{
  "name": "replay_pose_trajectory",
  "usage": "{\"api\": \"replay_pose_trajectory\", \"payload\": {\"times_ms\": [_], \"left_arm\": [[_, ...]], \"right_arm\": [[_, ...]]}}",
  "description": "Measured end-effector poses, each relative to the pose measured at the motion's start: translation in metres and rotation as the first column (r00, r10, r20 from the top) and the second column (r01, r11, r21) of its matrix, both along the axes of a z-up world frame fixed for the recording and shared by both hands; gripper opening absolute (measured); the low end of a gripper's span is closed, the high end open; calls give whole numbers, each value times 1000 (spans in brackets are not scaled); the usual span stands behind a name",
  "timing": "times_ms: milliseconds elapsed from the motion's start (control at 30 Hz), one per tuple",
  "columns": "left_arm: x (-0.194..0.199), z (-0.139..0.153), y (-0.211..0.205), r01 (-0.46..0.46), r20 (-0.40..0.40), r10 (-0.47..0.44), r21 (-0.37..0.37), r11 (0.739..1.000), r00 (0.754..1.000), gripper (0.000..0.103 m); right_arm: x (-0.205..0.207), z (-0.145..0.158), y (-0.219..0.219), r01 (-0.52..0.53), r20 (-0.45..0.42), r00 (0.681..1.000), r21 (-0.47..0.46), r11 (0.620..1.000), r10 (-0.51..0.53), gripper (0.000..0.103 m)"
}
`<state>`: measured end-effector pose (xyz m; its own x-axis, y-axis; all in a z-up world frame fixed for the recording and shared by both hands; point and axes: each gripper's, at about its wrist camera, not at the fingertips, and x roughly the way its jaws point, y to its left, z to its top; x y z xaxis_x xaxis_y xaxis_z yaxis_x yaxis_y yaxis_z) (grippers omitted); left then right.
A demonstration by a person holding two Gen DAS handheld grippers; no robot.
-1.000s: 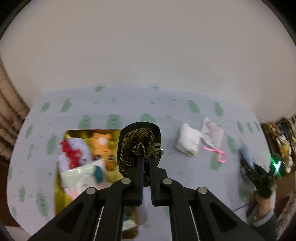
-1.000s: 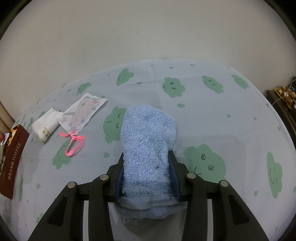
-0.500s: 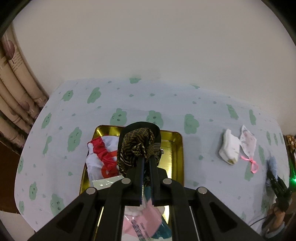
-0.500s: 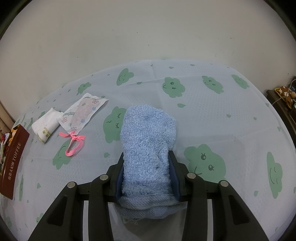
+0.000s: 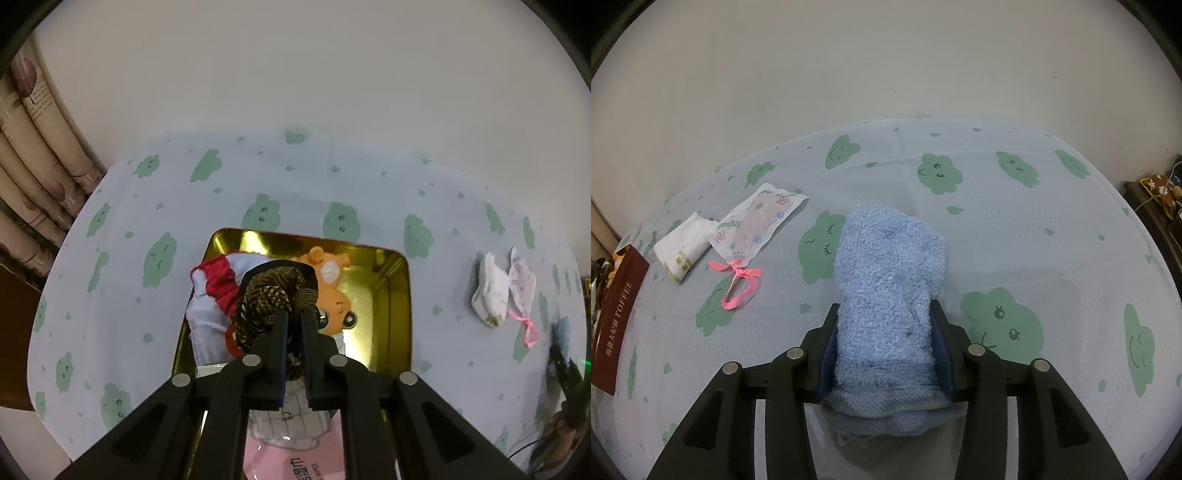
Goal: Organize soft objects
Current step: 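Drop the dark sock into the gold tin with the left tool while the right holds the blue sock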
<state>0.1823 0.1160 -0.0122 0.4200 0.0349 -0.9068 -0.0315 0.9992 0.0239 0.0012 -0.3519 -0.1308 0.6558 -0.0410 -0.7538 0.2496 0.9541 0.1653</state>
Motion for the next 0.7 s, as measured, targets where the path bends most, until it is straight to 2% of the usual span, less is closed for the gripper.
{"api": "replay_pose_trajectory", "payload": {"times_ms": [133, 367, 700], "left_arm": [[-1, 1, 5, -16, -1, 16, -23, 1000, 1000, 17], [-11, 18, 7, -7, 36, 8, -23, 1000, 999, 18], [-41, 32, 16, 8, 82, -3, -66, 998, 997, 18]], "right_arm": [[1, 0, 0, -1, -1, 1000, -2, 1000, 1, 43], [1, -1, 1, -3, -4, 1000, -7, 1000, 2, 44], [3, 0, 5, -7, -14, 1000, -30, 1000, 6, 46]]}}
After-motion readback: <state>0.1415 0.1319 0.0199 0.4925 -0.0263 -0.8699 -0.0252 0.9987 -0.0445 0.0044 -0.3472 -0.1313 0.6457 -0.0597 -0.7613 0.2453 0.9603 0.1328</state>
